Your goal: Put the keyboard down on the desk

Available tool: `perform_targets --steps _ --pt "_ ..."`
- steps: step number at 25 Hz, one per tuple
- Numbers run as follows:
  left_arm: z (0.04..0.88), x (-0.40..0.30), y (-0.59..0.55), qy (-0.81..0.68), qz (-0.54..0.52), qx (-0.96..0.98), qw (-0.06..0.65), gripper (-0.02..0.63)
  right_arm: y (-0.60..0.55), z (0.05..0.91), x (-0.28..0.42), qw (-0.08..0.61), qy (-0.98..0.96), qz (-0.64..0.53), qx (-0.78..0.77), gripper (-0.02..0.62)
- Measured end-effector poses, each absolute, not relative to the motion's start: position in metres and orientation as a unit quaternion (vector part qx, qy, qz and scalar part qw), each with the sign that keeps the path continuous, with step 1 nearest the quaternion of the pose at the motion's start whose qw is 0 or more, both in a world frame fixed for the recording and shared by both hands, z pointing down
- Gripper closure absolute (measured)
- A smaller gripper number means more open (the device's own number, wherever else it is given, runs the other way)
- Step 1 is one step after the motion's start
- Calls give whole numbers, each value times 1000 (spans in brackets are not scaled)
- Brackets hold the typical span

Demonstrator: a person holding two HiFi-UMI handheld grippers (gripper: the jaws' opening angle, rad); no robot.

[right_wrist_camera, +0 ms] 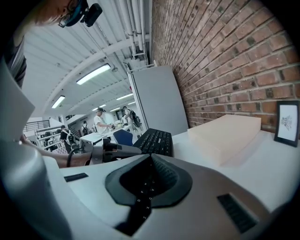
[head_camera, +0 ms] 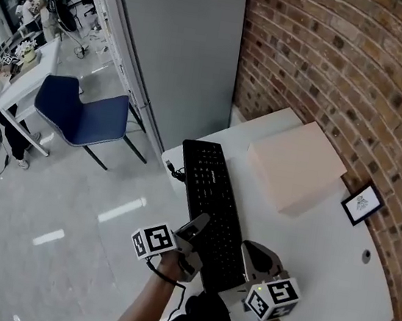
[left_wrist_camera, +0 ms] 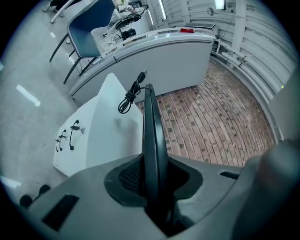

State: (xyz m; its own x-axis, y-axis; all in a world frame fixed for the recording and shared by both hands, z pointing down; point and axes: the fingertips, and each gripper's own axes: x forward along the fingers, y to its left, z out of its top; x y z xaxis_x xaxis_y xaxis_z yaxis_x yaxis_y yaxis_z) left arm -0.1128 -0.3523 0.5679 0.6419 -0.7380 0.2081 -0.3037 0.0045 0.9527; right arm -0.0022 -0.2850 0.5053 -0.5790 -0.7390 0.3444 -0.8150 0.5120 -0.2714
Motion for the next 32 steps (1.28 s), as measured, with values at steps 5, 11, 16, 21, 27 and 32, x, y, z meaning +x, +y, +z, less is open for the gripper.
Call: perform_targets --steps 5,11,16,21,27,32 --pt "577 -106 -369 -378 -171 684 600 509 -298 521 -3 99 -863 218 445 589" --pt "587 -100 -384 -379 -154 686 602 509 -306 529 -2 99 -861 228 444 591" --pt "597 -98 -391 -381 -149 682 607 509 -306 531 3 98 -858 232 447 591" --pt "604 -99 -396 -386 -147 680 606 508 -306 534 8 101 -855 237 450 589" --pt "622 -100 -396 -403 -106 668 616 488 -307 536 11 104 -855 239 449 589" --pt "626 -100 -397 -416 -76 665 615 480 -307 536 11 103 -855 242 448 589"
